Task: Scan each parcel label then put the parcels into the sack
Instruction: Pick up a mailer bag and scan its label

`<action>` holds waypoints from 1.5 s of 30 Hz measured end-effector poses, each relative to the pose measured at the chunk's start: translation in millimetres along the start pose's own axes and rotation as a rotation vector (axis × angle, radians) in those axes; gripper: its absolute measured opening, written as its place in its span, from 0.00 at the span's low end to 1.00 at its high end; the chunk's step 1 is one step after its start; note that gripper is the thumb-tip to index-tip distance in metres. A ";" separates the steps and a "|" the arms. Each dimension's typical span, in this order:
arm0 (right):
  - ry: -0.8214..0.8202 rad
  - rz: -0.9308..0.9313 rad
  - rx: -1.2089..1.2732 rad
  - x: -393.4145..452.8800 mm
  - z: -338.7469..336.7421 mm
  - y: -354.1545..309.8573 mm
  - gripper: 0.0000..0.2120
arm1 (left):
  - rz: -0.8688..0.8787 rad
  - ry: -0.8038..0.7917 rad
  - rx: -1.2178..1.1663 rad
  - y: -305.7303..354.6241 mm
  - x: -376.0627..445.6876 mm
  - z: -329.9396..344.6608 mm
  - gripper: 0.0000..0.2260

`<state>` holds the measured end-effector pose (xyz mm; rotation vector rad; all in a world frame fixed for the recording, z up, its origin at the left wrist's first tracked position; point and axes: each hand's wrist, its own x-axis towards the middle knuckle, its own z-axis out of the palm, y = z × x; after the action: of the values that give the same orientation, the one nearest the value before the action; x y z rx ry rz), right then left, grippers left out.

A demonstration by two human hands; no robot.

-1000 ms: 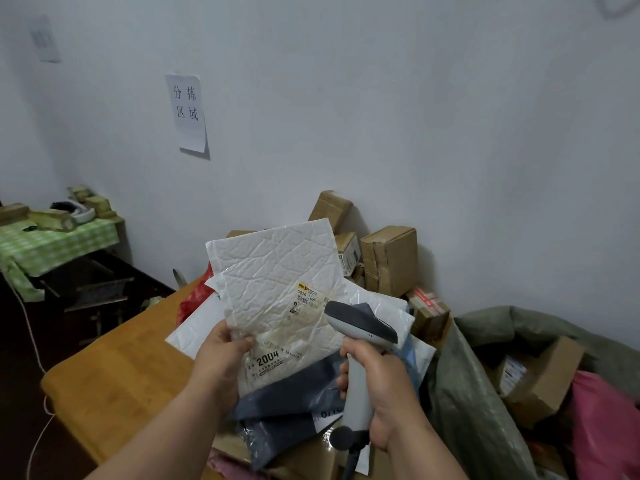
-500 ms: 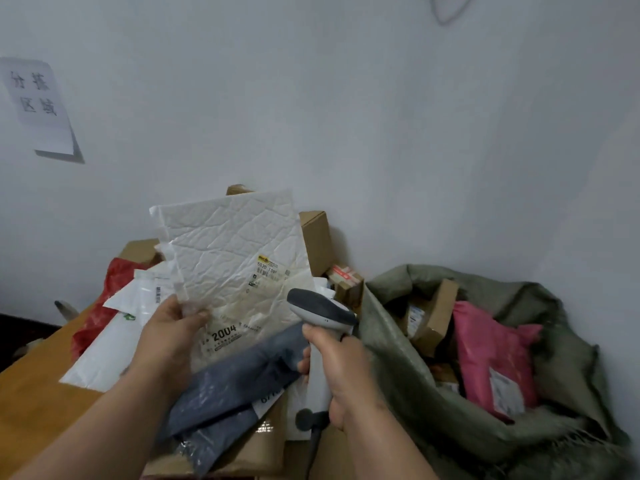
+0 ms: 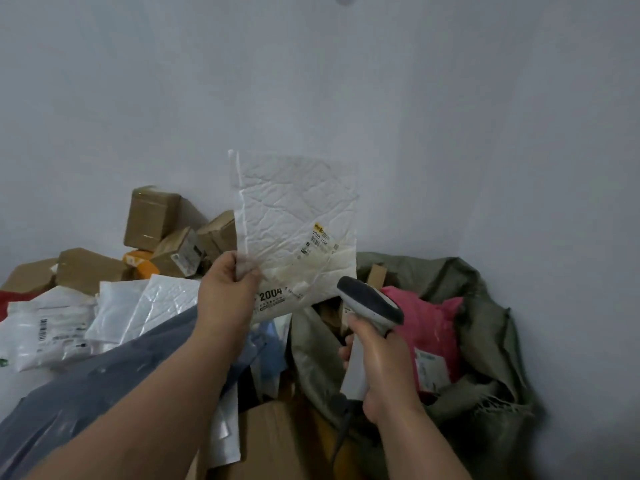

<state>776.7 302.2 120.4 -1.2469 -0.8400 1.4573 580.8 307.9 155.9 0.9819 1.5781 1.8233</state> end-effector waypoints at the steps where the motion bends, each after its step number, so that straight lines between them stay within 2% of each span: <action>1: 0.011 0.001 -0.005 8.9 -8.5 -4.3 0.09 | 0.011 -0.003 0.039 -2.3 1.7 16.4 0.11; 5: 0.053 -0.010 -0.004 49.7 -38.5 -19.7 0.08 | 0.040 -0.008 0.324 -29.6 10.8 75.1 0.09; 8: 0.047 0.003 -0.036 77.8 -56.2 -25.6 0.11 | -0.027 0.043 0.561 -58.0 15.2 105.3 0.09; 10: 0.033 0.014 -0.047 94.0 -67.1 -28.3 0.11 | -0.070 0.148 0.599 -71.7 21.3 116.8 0.11; 13: 0.041 0.022 -0.021 117.9 -80.4 -34.9 0.15 | -0.091 0.300 0.497 -81.6 37.1 129.6 0.09; 14: 0.043 0.019 -0.006 124.9 -83.7 -37.0 0.14 | -0.103 0.282 0.496 -85.3 41.3 136.0 0.09; 18: 0.031 0.038 -0.013 144.1 -92.0 -38.3 0.12 | -0.208 -0.019 0.668 -106.1 41.0 166.9 0.06; 21: -0.007 0.066 -0.065 156.3 -97.3 -34.1 0.20 | -0.277 -0.094 0.639 -116.1 40.1 175.0 0.08; 22: -0.015 0.075 -0.084 160.0 -99.5 -33.2 0.21 | -0.234 -0.128 0.682 -117.8 39.5 177.3 0.08; 24: -0.010 0.097 -0.102 168.0 -102.8 -31.8 0.20 | -0.044 -0.283 0.869 -117.8 35.2 185.1 0.09; 27: 0.064 0.099 -0.055 176.5 -105.0 -26.0 0.09 | 0.318 -0.485 1.044 -116.3 21.0 191.9 0.15; 30: 0.222 0.013 0.031 180.0 -104.7 -26.5 0.08 | 0.542 -0.498 1.138 -116.2 22.0 182.2 0.18; 31: 0.280 -0.027 0.056 181.8 -106.2 -27.8 0.07 | 0.499 -0.541 1.206 -116.5 22.0 179.6 0.18; 32: 0.330 -0.052 0.078 181.8 -106.9 -30.8 0.08 | 0.385 -0.599 1.283 -116.2 20.8 181.2 0.18; 34: 0.367 -0.082 0.126 182.0 -108.4 -35.8 0.10 | 0.077 -0.786 1.419 -124.7 16.6 186.2 0.17; 37: 0.328 -0.116 0.104 177.1 -103.2 -42.4 0.12 | -0.200 -0.950 1.224 -129.6 12.2 193.0 0.22; 38: 0.307 -0.122 0.085 173.0 -99.6 -44.5 0.10 | -0.237 -0.937 1.143 -126.8 12.1 192.5 0.24; 40: 0.270 -0.147 0.038 163.9 -90.8 -48.9 0.06 | -0.227 -0.813 1.056 -119.3 15.9 187.7 0.25; 42: 0.236 -0.222 -0.027 152.4 -78.1 -55.7 0.04 | -0.185 -0.691 1.025 -109.2 19.9 176.2 0.25; 45: 0.109 -0.342 -0.123 132.4 -53.1 -66.5 0.04 | -0.076 -0.610 1.005 -92.5 25.8 147.7 0.23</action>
<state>848.7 441.4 134.3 -1.1927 -1.0245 1.0693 677.7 432.3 77.5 1.6460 2.0302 0.4661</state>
